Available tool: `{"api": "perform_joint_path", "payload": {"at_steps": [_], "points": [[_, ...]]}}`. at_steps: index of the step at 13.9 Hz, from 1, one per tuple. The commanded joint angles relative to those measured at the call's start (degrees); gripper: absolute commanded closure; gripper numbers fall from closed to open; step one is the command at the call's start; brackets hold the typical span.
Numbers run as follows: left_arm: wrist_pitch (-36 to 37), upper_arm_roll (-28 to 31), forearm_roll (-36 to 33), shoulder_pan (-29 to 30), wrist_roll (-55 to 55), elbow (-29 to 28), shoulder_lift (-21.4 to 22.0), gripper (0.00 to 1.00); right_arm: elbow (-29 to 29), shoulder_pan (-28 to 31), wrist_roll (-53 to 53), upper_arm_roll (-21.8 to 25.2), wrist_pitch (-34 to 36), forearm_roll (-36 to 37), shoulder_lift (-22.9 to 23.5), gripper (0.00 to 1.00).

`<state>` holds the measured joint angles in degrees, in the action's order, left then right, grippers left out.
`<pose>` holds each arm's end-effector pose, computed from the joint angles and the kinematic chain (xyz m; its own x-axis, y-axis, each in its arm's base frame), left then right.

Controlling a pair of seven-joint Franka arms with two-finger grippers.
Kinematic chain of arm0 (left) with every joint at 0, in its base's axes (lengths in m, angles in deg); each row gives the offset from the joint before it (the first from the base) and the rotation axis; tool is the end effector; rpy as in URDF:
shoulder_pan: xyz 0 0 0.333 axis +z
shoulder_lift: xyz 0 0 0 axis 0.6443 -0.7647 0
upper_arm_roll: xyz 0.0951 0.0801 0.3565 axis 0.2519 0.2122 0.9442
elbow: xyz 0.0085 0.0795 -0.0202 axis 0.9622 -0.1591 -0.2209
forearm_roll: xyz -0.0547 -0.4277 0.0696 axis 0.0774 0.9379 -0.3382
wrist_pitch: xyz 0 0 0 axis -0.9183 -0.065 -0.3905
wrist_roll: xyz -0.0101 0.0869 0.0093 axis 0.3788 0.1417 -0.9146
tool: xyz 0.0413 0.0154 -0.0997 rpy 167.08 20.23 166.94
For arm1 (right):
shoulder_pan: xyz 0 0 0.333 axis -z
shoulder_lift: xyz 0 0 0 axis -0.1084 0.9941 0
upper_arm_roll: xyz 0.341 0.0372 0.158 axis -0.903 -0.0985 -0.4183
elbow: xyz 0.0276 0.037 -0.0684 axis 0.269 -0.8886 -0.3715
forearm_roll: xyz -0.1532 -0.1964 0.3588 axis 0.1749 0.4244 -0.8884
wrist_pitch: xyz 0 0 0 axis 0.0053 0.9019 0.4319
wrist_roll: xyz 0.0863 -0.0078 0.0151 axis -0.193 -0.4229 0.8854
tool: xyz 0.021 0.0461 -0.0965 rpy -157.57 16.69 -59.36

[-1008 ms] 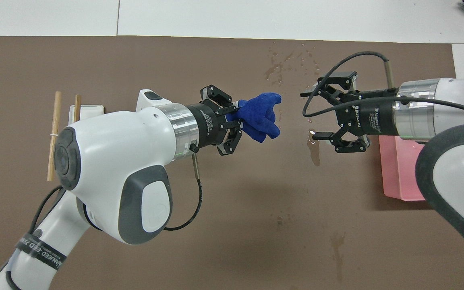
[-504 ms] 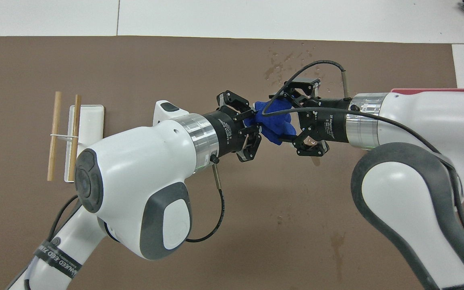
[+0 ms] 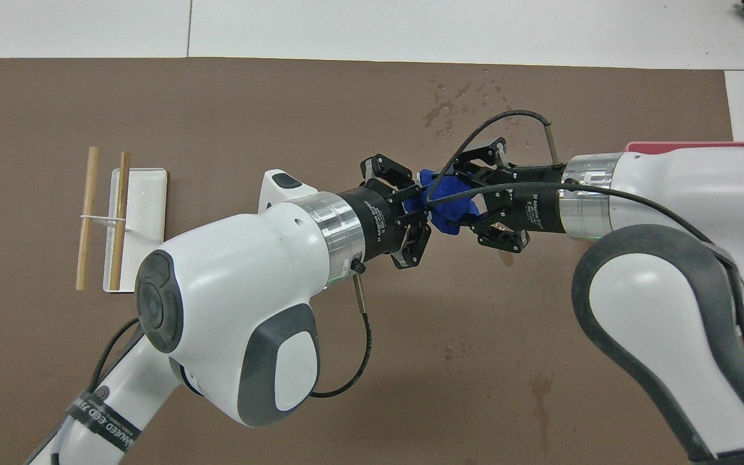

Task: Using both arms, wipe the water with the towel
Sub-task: 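Grasp the towel with the right gripper while the left gripper releases, then lower the towel onto the water spot while the left gripper withdraws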

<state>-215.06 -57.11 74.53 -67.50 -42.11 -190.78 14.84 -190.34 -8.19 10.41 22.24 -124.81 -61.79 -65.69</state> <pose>0.5156 -0.4390 0.6011 -0.0384 0.6797 -0.7325 0.9423 0.2685 0.1997 0.5968 0.2022 0.5734 0.6115 -0.6585 -0.4387 -0.7701 -0.3678 -0.5212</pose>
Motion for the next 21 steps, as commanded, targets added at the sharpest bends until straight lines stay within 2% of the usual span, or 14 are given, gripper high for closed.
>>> {"api": "perform_joint_path", "payload": {"at_steps": [1,4,5,6,9,11,14,17,18,19,20,21], "points": [[-1.50,0.83,1.26,-1.01,-0.04,-0.67,0.70,1.00,-0.59,0.97,4.70,-0.12,2.73,-1.22,-0.99,1.00],[-1.59,1.01,1.18,-1.01,0.58,-0.58,0.70,1.00,-0.59,1.32,6.64,-0.03,3.08,-1.04,-0.99,1.00],[-1.68,1.01,1.00,-1.01,0.75,-0.58,0.70,0.74,-0.59,1.32,6.64,-0.03,3.08,-1.04,-0.99,1.00],[-1.59,1.10,0.91,-1.01,0.67,-0.40,0.61,0.01,-0.59,1.32,6.72,-0.03,3.08,-1.04,-0.99,1.00],[-0.63,1.45,-1.01,0.39,2.15,-0.49,0.61,0.00,-0.59,1.23,7.51,-0.03,3.69,-0.26,-0.99,1.00],[-0.01,1.45,-2.51,4.51,7.49,-0.40,0.44,0.00,-0.68,0.79,13.28,-0.12,6.85,7.61,-1.17,1.00],[6.74,1.45,-4.87,9.61,23.20,0.65,0.44,0.00,-2.26,0.44,31.10,-0.12,11.51,22.29,-2.48,1.00],[10.17,1.45,-8.92,14.36,35.88,0.57,0.61,0.00,-6.73,1.23,43.51,-0.12,12.40,31.27,-3.89,1.00],[13.41,1.45,-11.98,15.77,39.22,0.74,0.79,0.00,-8.31,1.75,47.73,-0.12,12.40,33.39,-3.72,1.00],[17.27,1.45,-17.92,16.13,44.47,1.18,0.96,0.00,-10.76,1.84,51.77,-0.12,11.70,34.71,-3.37,1.00],[20.44,1.45,-23.20,16.31,49.74,1.27,1.14,0.00,-13.14,1.84,53.47,-0.12,9.96,35.25,-2.84,1.00],[23.60,1.62,-25.26,17.00,52.76,1.53,1.23,0.00,-14.64,1.93,53.92,-0.12,6.29,35.34,-1.27,1.00]]}}
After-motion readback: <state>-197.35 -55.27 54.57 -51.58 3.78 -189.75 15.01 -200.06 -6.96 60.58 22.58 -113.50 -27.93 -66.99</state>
